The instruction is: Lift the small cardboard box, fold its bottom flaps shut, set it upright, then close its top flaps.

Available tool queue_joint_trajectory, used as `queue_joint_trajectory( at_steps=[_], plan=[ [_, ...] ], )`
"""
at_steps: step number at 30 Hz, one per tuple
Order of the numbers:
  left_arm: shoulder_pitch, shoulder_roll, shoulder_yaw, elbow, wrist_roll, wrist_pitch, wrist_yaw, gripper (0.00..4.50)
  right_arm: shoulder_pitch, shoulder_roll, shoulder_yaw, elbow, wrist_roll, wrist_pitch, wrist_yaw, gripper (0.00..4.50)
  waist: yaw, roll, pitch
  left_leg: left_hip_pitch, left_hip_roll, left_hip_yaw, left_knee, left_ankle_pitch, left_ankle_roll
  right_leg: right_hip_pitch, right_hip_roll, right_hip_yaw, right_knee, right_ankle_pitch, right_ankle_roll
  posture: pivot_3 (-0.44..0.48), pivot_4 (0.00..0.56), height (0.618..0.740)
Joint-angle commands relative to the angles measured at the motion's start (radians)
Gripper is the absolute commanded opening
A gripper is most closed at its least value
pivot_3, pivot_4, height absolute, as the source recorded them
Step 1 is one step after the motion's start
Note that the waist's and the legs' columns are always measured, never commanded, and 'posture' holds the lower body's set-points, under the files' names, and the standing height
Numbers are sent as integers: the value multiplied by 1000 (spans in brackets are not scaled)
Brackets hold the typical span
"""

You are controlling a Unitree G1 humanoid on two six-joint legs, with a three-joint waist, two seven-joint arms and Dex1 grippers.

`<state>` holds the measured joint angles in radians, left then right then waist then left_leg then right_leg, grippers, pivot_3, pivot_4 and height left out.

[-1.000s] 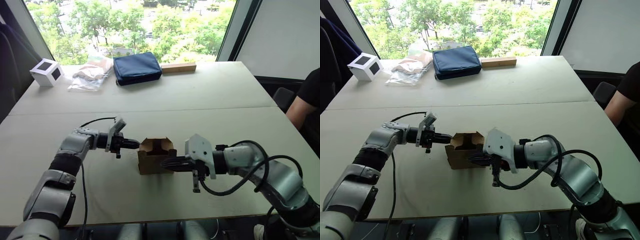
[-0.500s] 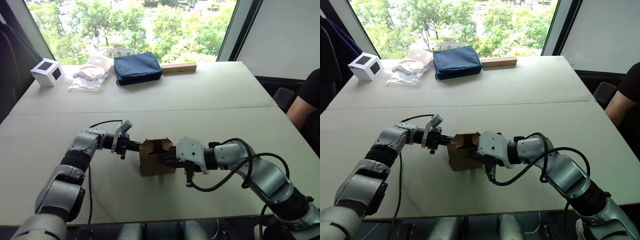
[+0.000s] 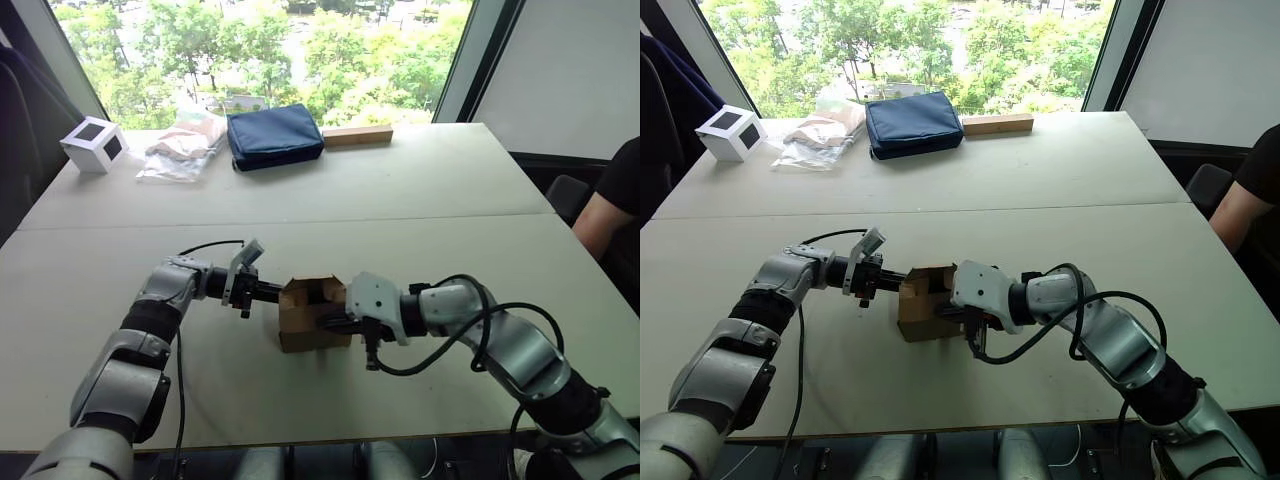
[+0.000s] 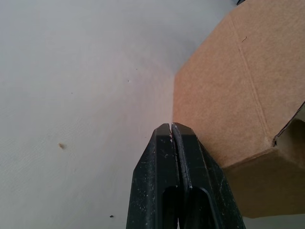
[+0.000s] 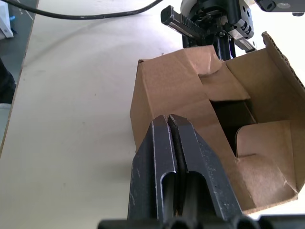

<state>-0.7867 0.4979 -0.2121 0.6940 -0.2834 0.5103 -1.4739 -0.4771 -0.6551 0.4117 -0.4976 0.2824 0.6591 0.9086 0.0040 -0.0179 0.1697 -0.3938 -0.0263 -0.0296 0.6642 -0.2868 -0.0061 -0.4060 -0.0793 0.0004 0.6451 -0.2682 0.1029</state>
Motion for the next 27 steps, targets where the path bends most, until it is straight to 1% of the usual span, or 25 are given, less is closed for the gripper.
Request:
queue_joint_trajectory(
  at_steps=[1, 5, 9, 11, 13, 15, 17, 19, 21, 24, 27],
  plan=[
    [11, 27, 49, -40, -9, -1, 14, 23, -20, 16, -5, 4, -5, -25, 11, 0, 0, 0, 0, 0, 0, 0, 0, 0, 0, 0, 0, 0, 0, 0, 0, 0, 150, 737],
    [32, 68, 103, -68, -39, 33, 27, 23, -22, 25, -3, 17, -9, -34, 17, 0, -4, 0, 0, 0, 0, 0, 0, 0, 0, 0, 0, 0, 0, 0, 0, 0, 150, 737],
    [103, 167, 170, -191, -65, 78, 45, 23, -25, 31, -8, 42, -13, -53, 25, 0, -18, 0, 0, 0, 0, 0, 0, 0, 0, -1, 0, 0, 0, 0, 0, 0, 150, 737],
    [167, 221, 217, -347, -117, 161, 59, 23, -24, 36, -16, 51, -9, -63, 27, 0, -19, 0, 0, 0, 0, 0, -1, 0, 0, -1, 0, 0, 1, 0, 0, 0, 150, 737],
    [263, 279, 272, -567, -200, 268, 70, 23, -28, 40, -21, 64, -6, -72, 32, 0, -21, 0, 0, 0, 1, 0, -1, 0, 0, -1, 0, 1, 0, 0, 0, 0, 150, 737],
    [336, 306, 309, -733, -263, 337, 102, 23, -33, 41, -22, 74, -5, -78, 39, 0, -20, 0, 0, 0, 1, 0, -2, 0, 0, -1, -3, 2, 0, 0, 0, 0, 150, 737],
    [379, 308, 338, -849, -322, 400, 149, 23, -37, 43, -23, 83, -5, -84, 45, 0, -11, 0, 0, 0, 1, -1, -1, 0, 0, -1, -4, 2, 0, 0, 0, 0, 150, 737],
    [401, 287, 365, -931, -387, 462, 200, 23, -39, 45, -22, 89, -4, -90, 54, 0, -6, 0, 0, 0, 0, -1, -1, 0, 0, 1, -6, 2, -1, 0, 0, 0, 150, 737],
    [425, 271, 367, -997, -430, 493, 240, 23, -41, 47, -22, 92, -3, -93, 58, 0, -6, 0, 0, 0, 0, -1, -1, 0, 0, 1, -6, 2, -1, 0, 0, 0, 150, 737],
    [455, 252, 337, -1056, -445, 497, 291, 23, -43, 47, -21, 93, -6, -98, 65, 0, -14, 0, 0, 0, 0, -1, -1, 0, 0, 0, -6, 2, -1, 0, 0, 0, 150, 737],
    [478, 239, 296, -1056, -441, 491, 318, 23, -44, 49, -21, 92, -9, -100, 67, 0, -15, 0, 0, 0, 0, -1, -1, 0, 0, 0, -5, 2, -1, 0, 0, 0, 150, 737]
  ],
)
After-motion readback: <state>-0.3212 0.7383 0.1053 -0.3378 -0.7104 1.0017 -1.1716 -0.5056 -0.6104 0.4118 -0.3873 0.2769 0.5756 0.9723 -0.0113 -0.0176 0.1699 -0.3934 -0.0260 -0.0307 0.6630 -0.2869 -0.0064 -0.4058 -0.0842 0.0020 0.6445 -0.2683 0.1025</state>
